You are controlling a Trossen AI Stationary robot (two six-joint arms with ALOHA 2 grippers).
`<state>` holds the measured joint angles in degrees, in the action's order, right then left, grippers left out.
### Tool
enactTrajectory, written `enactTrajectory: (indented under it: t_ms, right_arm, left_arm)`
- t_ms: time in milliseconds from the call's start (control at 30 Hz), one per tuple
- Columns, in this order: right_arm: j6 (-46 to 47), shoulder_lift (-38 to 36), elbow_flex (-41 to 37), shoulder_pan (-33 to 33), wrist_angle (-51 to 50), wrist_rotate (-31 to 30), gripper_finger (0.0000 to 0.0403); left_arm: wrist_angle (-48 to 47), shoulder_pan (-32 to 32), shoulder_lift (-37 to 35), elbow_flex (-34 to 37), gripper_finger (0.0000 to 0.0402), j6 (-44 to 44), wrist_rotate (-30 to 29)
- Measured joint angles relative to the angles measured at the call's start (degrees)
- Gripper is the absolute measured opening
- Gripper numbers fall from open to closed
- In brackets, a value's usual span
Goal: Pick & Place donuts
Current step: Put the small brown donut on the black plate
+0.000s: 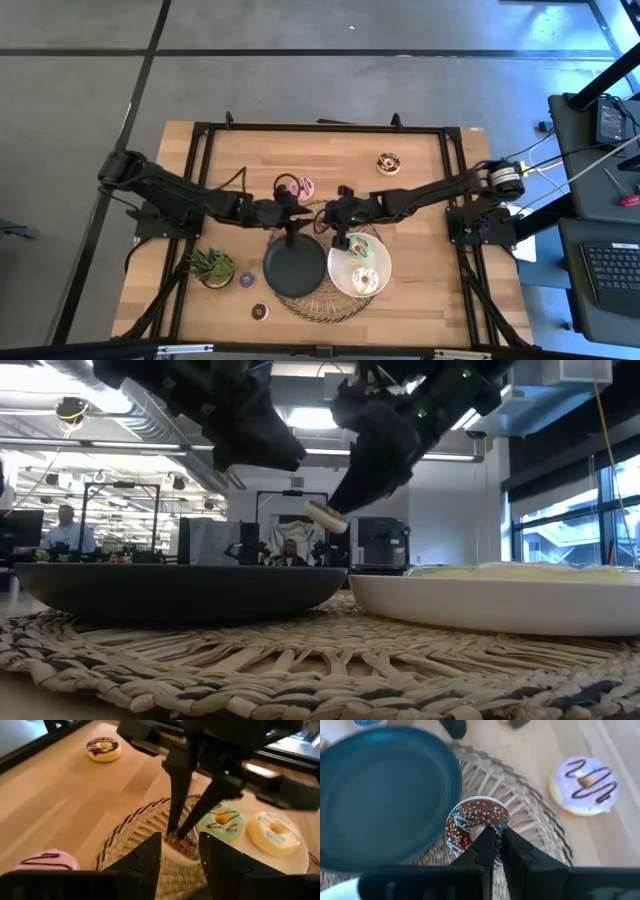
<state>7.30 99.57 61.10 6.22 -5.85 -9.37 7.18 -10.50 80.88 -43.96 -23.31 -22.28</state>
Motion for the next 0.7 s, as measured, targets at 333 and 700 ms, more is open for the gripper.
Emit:
enactTrajectory:
  t_ms: [333, 700]
  right_arm:
    - [0.03, 1.25, -0.02, -0.02, 1.52, -0.03, 0.0029]
    - [-0.14, 1.12, -0.09, -0.02, 4.10, -0.04, 0.0029]
  left_arm:
    - [-1.51, 0.06, 5.52, -1.23, 0.0127, -9.96, 1.99]
    - [0.51, 0.15, 8.20, -1.23, 0.0127, -14.04, 2.16]
